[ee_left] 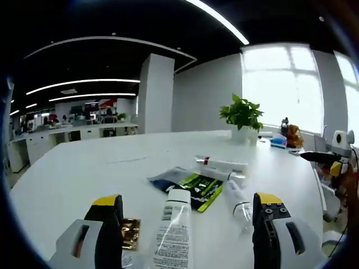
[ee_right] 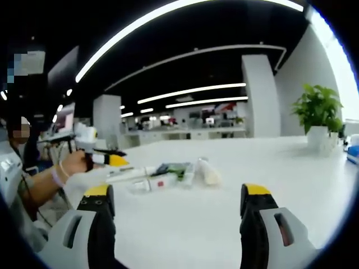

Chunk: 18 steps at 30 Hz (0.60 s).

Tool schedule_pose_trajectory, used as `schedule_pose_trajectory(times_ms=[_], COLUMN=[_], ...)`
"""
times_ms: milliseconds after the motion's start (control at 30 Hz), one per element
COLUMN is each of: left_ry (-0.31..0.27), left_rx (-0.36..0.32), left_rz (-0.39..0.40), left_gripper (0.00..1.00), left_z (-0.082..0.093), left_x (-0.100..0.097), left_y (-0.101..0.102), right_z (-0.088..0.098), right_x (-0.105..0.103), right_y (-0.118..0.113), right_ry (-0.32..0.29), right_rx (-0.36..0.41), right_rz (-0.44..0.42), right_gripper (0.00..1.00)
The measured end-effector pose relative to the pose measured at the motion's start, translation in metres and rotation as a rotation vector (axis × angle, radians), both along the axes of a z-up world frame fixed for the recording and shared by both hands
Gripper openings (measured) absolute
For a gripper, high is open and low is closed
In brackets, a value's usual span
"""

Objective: Arrange the skincare products in the storage area until every visible bottle or jar stands upright without overlapping.

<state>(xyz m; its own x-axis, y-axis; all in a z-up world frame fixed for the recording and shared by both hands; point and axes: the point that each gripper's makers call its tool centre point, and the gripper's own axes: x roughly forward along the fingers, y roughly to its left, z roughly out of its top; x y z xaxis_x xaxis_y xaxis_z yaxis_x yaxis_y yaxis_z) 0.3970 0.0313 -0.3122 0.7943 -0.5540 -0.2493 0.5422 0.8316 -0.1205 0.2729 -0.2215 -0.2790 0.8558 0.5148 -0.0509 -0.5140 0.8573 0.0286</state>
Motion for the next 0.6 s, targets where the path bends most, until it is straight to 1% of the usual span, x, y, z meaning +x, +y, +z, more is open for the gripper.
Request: schedule_pose_trajectory(times_ms=[100, 167, 233, 300, 400, 433, 467, 600], left_ry=[0.016, 0.040, 0.066, 0.073, 0.114, 0.120, 0.114, 0.121], left_rx=[0.033, 0.066, 0.086, 0.094, 0.133, 0.144, 0.172, 0.187], left_rz=[-0.005, -0.004, -0.009, -0.014, -0.041, -0.049, -0.066, -0.066], left_gripper=[0.99, 0.99, 0.99, 0.99, 0.98, 0.97, 0.96, 0.94], left_z=[-0.007, -0.016, -0.024, -0.027, -0.039, -0.041, -0.043, -0.047], left_x=[0.006, 0.010, 0.012, 0.014, 0.015, 0.015, 0.017, 0.020], left_y=[-0.001, -0.001, -0.003, -0.004, -0.011, -0.012, -0.013, -0.015], right_z=[0.001, 0.001, -0.003, -0.006, -0.009, -0.009, -0.009, -0.010], right_x=[-0.001, -0.002, -0.001, -0.001, -0.002, -0.003, -0.003, -0.004], right_y=[-0.001, -0.002, -0.007, -0.011, -0.015, -0.015, -0.016, -0.017], right_ry=[-0.004, -0.006, 0.004, 0.014, 0.020, 0.020, 0.020, 0.021], right_rx=[0.000, 0.003, 0.008, 0.003, 0.006, 0.008, 0.011, 0.018], right_rz=[-0.001, -0.004, -0.023, -0.032, -0.040, -0.039, -0.038, -0.042], right_gripper=[0.92, 0.92, 0.92, 0.91, 0.91, 0.91, 0.91, 0.91])
